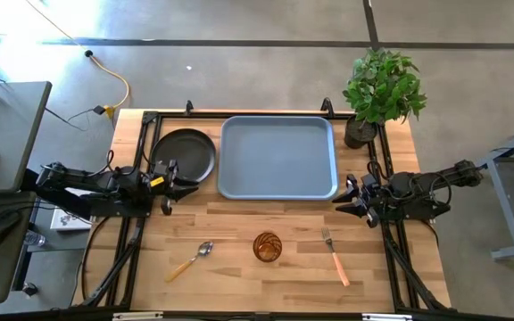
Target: Pick and place plate/cup/fork/spoon on tray
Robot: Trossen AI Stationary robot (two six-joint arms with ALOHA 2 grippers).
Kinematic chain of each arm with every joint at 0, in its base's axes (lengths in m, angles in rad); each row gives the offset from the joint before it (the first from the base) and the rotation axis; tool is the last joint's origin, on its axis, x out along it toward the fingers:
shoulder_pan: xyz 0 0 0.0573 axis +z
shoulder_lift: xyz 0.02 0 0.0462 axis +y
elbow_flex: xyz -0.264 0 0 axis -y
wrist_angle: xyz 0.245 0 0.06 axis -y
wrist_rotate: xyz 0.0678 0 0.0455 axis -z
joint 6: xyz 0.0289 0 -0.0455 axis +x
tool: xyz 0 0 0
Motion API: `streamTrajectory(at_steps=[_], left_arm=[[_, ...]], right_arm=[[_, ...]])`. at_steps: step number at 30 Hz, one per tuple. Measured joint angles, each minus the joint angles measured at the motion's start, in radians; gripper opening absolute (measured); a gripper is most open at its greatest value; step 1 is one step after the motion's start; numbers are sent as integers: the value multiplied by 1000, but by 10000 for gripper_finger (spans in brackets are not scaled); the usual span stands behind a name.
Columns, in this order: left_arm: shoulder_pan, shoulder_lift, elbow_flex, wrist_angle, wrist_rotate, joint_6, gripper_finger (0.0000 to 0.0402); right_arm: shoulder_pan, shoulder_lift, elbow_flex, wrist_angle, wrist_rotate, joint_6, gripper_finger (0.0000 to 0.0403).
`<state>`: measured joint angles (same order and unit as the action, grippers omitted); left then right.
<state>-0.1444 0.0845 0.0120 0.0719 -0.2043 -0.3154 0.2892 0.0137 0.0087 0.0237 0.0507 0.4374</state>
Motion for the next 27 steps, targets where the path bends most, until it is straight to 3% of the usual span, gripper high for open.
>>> streamTrajectory(at_steps=[14, 27], left_arm=[[0, 0, 0, 35, -157, -224, 74], [0, 0, 0, 144, -263, -165, 74]], right_arm=[[0, 0, 0, 0, 1, 0, 129], [0, 0, 0, 0, 1, 0, 129]])
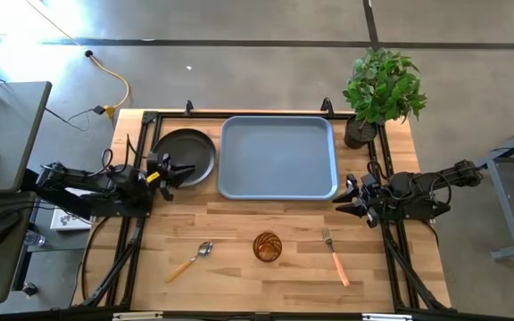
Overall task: Pick and place plate/cup/fork/spoon on tray
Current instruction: Put the brown glass on the gray serving tray
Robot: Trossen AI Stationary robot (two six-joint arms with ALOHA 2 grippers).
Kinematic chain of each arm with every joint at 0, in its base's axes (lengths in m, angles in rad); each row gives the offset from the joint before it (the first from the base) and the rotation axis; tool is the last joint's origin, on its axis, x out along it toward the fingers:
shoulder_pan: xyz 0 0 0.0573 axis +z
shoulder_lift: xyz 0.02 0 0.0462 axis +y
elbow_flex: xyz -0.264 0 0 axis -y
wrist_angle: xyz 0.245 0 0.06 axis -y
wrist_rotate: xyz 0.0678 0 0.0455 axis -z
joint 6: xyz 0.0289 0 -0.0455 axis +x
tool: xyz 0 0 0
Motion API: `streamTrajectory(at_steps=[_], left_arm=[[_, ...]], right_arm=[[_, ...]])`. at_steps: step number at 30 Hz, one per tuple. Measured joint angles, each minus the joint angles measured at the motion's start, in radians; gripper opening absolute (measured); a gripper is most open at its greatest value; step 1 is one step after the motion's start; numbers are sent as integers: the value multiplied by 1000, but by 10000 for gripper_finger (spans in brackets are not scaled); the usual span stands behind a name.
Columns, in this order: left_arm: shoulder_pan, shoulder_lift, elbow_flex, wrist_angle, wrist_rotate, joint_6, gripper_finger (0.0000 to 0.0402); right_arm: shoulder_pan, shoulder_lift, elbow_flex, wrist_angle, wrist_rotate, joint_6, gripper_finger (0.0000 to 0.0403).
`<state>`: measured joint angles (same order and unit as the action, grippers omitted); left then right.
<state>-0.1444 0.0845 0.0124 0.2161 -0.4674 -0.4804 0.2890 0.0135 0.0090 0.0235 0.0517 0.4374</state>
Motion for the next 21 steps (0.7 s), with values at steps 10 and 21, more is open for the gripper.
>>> streamTrajectory(at_steps=[10, 21], left_arm=[[0, 0, 0, -1, -52, -17, 74], [0, 0, 0, -2, -68, 72, 74]], right_arm=[[0, 0, 0, 0, 0, -42, 129], [0, 0, 0, 0, 1, -53, 129]])
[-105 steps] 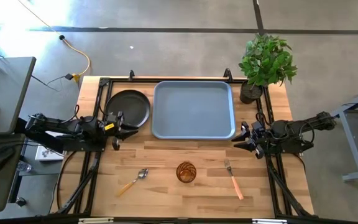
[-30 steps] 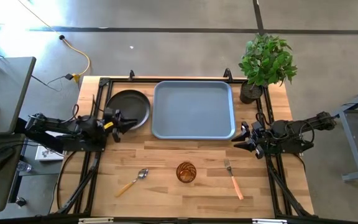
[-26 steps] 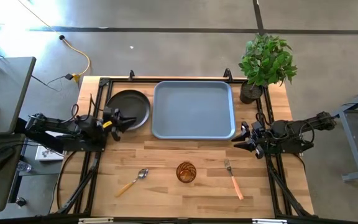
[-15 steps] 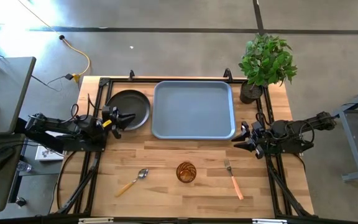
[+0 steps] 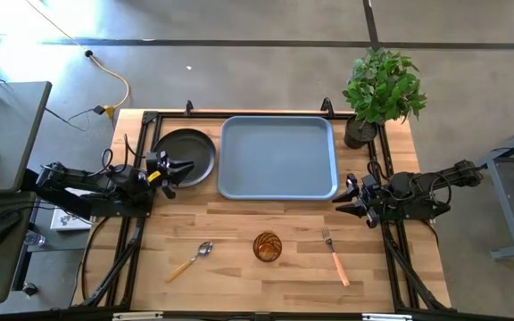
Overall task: Pick and place plate/cup/fork/spoon on tray
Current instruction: Put the brown glass on the gray serving tray
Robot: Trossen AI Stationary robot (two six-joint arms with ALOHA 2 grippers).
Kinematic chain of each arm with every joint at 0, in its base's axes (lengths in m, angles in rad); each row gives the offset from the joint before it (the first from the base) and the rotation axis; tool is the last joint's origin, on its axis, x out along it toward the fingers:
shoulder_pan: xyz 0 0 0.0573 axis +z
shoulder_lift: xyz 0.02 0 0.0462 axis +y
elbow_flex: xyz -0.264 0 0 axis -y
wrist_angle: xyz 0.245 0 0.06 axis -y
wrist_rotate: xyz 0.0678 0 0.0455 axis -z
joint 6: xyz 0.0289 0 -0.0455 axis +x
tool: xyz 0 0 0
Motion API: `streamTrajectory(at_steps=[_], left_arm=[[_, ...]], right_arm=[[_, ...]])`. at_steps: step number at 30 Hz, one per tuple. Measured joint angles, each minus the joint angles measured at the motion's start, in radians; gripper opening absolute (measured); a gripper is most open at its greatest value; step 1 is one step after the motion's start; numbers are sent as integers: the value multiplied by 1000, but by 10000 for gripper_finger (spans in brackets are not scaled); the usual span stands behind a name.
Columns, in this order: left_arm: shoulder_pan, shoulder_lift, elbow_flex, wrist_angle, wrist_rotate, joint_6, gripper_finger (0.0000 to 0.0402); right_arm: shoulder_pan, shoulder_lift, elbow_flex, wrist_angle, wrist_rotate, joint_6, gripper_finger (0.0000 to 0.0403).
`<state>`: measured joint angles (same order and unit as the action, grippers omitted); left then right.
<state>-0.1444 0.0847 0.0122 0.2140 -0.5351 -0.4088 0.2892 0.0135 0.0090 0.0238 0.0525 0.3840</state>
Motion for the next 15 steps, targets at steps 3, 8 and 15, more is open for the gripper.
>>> streamTrajectory(at_steps=[3, 8, 15], left_arm=[[0, 0, 0, 0, 5, 0, 83], [0, 0, 0, 11, -27, 26, 116], [0, 0, 0, 215, -79, 83, 137]], right_arm=[[0, 0, 0, 0, 0, 0, 129], [0, 0, 0, 0, 0, 0, 129], [0, 0, 0, 4, 29, 0, 129]])
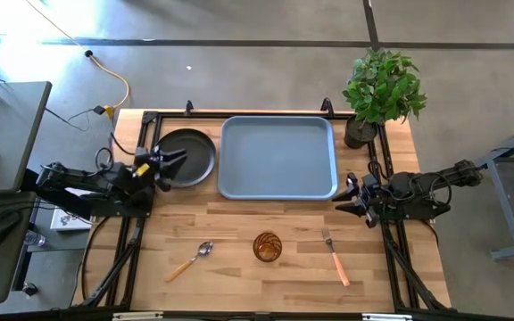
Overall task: Pick and place plate/cup/fork/spoon on tray
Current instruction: Put the brown glass on the gray serving tray
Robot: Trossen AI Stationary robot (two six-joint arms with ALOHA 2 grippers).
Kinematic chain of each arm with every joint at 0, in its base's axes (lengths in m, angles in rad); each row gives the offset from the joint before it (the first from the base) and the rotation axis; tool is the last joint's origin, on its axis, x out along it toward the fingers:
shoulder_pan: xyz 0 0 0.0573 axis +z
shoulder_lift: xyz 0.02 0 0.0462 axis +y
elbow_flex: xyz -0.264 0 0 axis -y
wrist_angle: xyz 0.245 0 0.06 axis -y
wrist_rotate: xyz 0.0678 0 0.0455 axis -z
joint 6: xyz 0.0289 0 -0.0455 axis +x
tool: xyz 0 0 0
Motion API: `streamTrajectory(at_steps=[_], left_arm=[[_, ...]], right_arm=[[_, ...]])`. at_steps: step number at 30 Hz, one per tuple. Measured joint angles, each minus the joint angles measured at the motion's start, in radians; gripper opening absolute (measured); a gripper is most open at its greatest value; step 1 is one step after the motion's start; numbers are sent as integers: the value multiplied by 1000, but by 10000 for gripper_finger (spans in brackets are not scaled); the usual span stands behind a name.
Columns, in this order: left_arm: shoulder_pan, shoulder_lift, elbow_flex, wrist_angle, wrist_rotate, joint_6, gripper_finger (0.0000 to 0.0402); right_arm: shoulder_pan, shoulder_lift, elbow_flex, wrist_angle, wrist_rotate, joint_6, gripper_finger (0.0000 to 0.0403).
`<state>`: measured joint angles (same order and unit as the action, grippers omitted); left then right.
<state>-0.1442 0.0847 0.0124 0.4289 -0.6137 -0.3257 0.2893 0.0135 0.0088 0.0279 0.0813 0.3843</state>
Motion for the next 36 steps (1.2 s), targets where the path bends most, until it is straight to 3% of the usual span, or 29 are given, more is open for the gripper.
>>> streamTrajectory(at_steps=[4, 11, 24, 36], left_arm=[[0, 0, 47, 43, 29, 81, 133], [0, 102, 240, -116, 42, 145, 134], [0, 540, 659, -411, 15, 81, 133], [0, 930, 1066, -728, 62, 6, 133]], right_arm=[[0, 0, 0, 30, 73, 10, 129], [0, 0, 0, 127, 160, 8, 129], [0, 0, 1, 228, 174, 8, 129], [0, 0, 7, 233, 179, 8, 129]])
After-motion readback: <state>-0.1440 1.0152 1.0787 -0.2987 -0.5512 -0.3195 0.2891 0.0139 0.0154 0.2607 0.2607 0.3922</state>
